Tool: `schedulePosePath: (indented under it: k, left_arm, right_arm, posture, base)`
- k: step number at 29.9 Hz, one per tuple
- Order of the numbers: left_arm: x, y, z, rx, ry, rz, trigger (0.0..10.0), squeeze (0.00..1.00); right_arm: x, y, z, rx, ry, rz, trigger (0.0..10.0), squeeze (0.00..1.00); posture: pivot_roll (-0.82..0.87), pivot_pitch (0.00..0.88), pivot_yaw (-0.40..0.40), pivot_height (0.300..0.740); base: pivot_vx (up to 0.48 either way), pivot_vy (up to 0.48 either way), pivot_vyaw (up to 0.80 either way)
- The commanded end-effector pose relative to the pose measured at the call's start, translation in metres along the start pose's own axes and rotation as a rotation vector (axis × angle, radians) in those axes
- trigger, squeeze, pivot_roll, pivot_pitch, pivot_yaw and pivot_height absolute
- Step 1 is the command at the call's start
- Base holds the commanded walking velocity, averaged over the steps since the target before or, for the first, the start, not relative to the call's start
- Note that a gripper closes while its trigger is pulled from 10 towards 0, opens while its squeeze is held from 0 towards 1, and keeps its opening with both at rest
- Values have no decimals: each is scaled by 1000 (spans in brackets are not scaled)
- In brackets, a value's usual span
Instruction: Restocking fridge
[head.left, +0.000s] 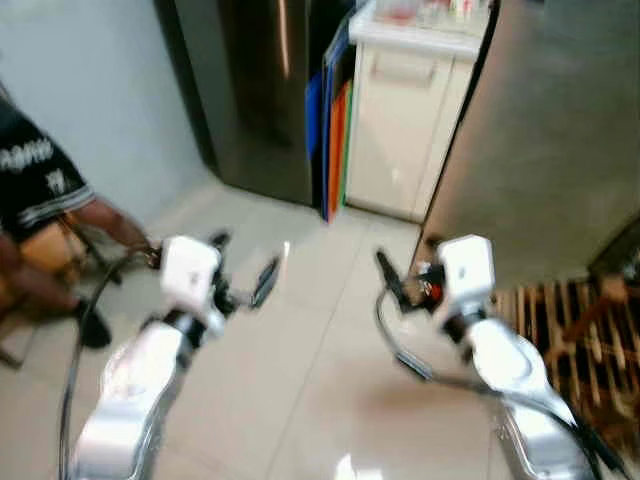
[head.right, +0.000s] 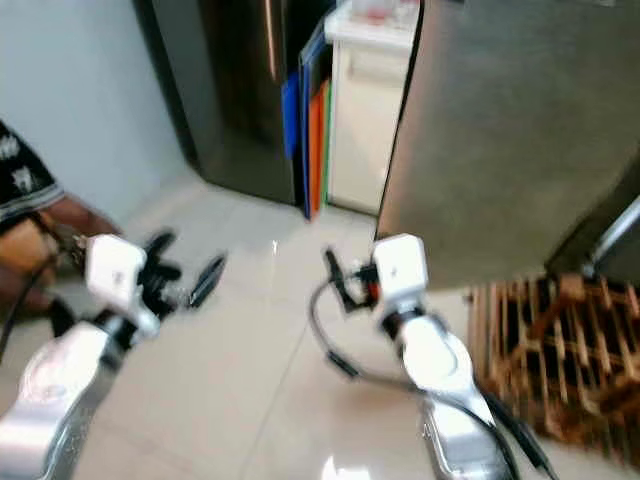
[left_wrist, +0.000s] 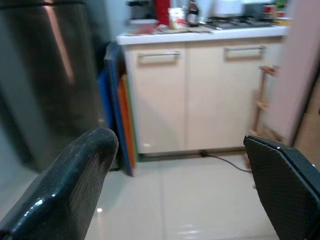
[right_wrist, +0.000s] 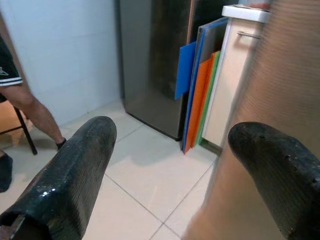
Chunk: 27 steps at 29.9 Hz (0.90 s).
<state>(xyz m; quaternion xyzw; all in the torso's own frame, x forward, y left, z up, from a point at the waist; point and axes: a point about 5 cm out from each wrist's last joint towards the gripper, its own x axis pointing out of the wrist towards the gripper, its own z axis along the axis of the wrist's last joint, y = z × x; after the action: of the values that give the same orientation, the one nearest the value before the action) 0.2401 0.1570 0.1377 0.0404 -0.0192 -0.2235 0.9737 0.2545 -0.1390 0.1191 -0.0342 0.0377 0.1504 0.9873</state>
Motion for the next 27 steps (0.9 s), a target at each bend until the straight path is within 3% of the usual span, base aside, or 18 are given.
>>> schedulePosePath:
  k: [1, 13, 27]
  left_arm:
    - [-5, 6, 0, 15, 8, 21, 10000, 0]
    - [-4, 3, 2, 23, 2, 11, 10000, 0]
    - [-7, 5, 4, 36, -12, 26, 10000, 0]
  right_arm:
    - [4, 9, 4, 10, -19, 35, 10000, 0]
    - [4, 8, 4, 4, -17, 40, 10000, 0]
    - [-1, 12, -2, 18, -9, 86, 10000, 0]
  posture:
    - [51, 0, 32, 740]
    - [51, 0, 32, 740]
    - [53, 0, 29, 740]
  base:
    - [364, 0, 0]
    - [347, 0, 0]
    - [0, 0, 0]
